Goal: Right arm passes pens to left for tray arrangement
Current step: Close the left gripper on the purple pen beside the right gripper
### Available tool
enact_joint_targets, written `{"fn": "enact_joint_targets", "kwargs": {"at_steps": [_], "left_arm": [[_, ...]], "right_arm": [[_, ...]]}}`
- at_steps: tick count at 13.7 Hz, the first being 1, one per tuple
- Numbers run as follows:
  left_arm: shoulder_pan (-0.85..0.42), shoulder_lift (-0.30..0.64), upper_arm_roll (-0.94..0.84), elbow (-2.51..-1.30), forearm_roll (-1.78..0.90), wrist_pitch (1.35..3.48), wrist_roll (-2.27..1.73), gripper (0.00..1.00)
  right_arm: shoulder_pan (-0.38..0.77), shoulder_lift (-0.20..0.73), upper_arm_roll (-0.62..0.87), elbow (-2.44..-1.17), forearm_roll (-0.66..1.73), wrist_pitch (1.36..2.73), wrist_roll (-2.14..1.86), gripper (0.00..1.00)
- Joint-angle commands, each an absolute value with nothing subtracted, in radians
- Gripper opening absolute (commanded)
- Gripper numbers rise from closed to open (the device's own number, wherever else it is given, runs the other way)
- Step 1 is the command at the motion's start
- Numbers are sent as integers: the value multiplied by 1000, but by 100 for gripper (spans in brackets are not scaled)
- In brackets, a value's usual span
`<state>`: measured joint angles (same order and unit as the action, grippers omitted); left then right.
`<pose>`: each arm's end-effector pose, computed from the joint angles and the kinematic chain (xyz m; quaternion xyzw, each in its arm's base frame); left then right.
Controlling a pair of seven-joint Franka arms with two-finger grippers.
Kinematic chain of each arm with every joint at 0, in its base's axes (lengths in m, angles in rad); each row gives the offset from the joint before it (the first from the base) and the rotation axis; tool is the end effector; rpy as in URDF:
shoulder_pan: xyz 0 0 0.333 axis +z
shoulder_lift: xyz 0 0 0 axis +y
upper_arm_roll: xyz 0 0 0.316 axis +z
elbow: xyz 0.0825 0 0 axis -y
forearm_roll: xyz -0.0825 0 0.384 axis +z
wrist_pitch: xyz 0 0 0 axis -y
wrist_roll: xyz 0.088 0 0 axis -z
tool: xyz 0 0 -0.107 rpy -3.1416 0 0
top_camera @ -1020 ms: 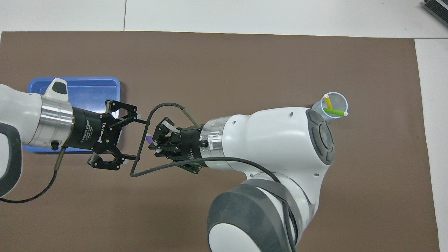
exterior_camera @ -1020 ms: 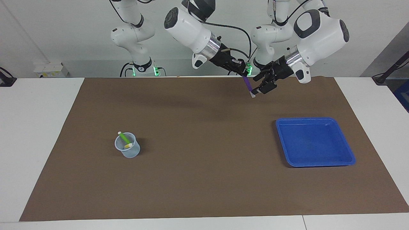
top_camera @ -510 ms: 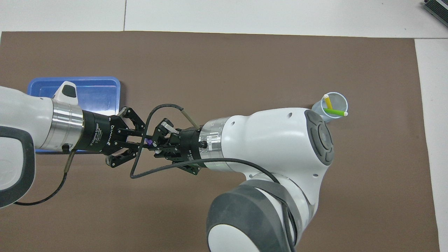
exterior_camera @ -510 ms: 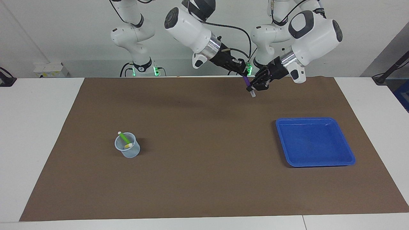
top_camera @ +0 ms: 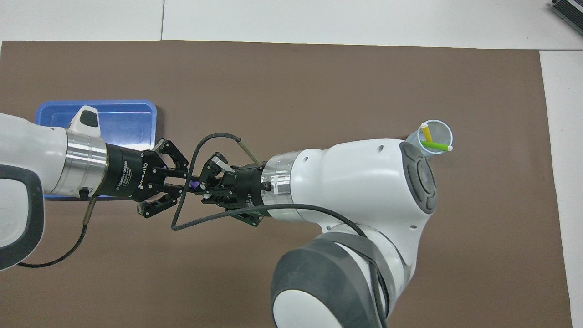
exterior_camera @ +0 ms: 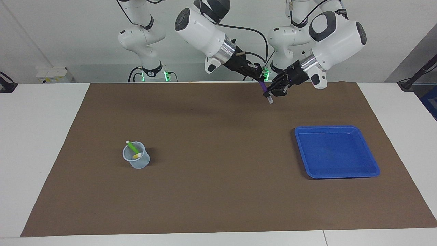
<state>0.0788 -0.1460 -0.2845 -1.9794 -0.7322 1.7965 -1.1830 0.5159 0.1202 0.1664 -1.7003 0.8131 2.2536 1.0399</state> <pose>0.4950 -0.1683 0.5429 0.7883 0.5202 -0.2235 0.2408 0.4867 0.4141 0.5714 -0.8470 0.3360 0.1467 0.3851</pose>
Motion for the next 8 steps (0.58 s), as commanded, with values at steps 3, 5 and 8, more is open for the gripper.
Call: {"fn": "enact_joint_targets", "kwargs": {"at_steps": [3, 5, 8], "left_arm": [[49, -170, -281, -1980, -770, 1818, -1180, 0], [61, -170, -279, -1983, -761, 1815, -1094, 0], [66, -172, -276, -1985, -755, 1805, -1051, 0]], "right_arm": [[514, 117, 172, -1707, 827, 2261, 1046, 87], [514, 112, 172, -1707, 818, 2247, 1040, 100], [500, 107, 169, -1707, 674, 2162, 1000, 100]]}}
